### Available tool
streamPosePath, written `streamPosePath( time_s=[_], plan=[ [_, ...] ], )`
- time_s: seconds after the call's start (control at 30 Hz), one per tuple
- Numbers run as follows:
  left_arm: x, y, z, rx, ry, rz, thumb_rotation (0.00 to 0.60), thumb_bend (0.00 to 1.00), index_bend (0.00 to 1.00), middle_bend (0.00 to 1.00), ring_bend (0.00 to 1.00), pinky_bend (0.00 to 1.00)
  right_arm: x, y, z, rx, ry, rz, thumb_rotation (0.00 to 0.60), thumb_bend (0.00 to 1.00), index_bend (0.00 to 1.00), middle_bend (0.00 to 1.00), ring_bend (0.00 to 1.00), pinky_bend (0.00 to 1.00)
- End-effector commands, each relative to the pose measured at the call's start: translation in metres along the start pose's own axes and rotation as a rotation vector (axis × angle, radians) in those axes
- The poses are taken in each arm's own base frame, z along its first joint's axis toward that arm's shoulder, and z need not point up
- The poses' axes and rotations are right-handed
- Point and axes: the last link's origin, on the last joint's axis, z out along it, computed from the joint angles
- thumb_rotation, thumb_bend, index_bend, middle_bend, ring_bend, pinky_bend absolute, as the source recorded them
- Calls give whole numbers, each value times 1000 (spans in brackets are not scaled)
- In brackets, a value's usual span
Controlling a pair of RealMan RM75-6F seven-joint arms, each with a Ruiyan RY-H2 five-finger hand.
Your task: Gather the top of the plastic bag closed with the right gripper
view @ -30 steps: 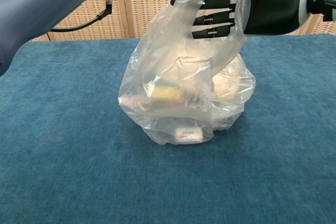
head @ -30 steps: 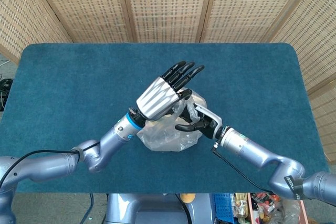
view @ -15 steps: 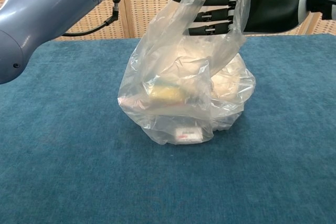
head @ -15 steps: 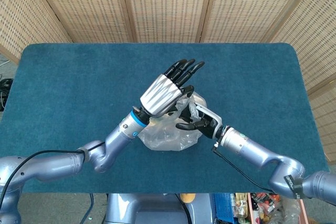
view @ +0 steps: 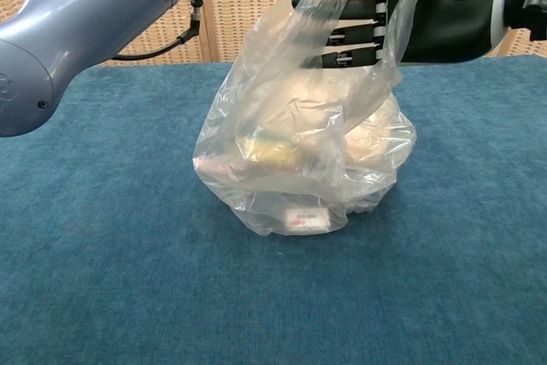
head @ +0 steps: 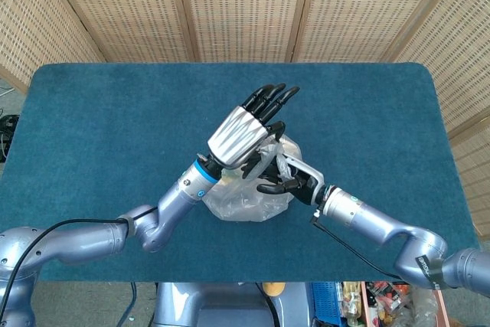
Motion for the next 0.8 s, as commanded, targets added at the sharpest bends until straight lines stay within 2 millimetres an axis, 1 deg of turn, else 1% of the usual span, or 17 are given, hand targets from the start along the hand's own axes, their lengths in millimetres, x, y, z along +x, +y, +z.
streamPosePath(
  time_s=[0.03,0.2,0.47,0.57,0.6,0.67,0.7,0.8],
  plan=[
    [0,0,0,5,-4,-5,600,444,671,0,0,108,0,-1,-1,5,-3,4,600,104,422,449,211,173],
    [-2,-1,-1,10,-10,-9,600,443,669,0,0,108,1,-3,-2,15,-5,25,600,126,445,457,218,173],
    [-2,-3,-1,11,-12,-10,600,444,662,0,0,107,1,-6,-3,38,-17,73,600,145,447,459,232,173],
    [-2,-2,0,21,-10,-27,600,445,661,0,0,107,0,-5,-3,32,-27,73,600,152,464,484,256,181],
    [-1,-2,1,22,-10,-27,600,444,660,0,0,108,0,-5,-4,29,-30,71,600,153,470,493,265,208],
    [-1,-3,2,23,-10,-24,600,443,658,0,0,108,0,-4,-4,24,-34,69,600,158,485,513,281,321],
    [-1,-3,2,24,-11,-23,600,442,657,0,0,108,0,-3,-4,24,-37,69,600,163,493,520,288,361],
    [-1,-3,2,27,-13,-17,600,442,656,0,0,108,-1,-4,-5,31,-48,78,600,186,516,545,310,350]
  ],
)
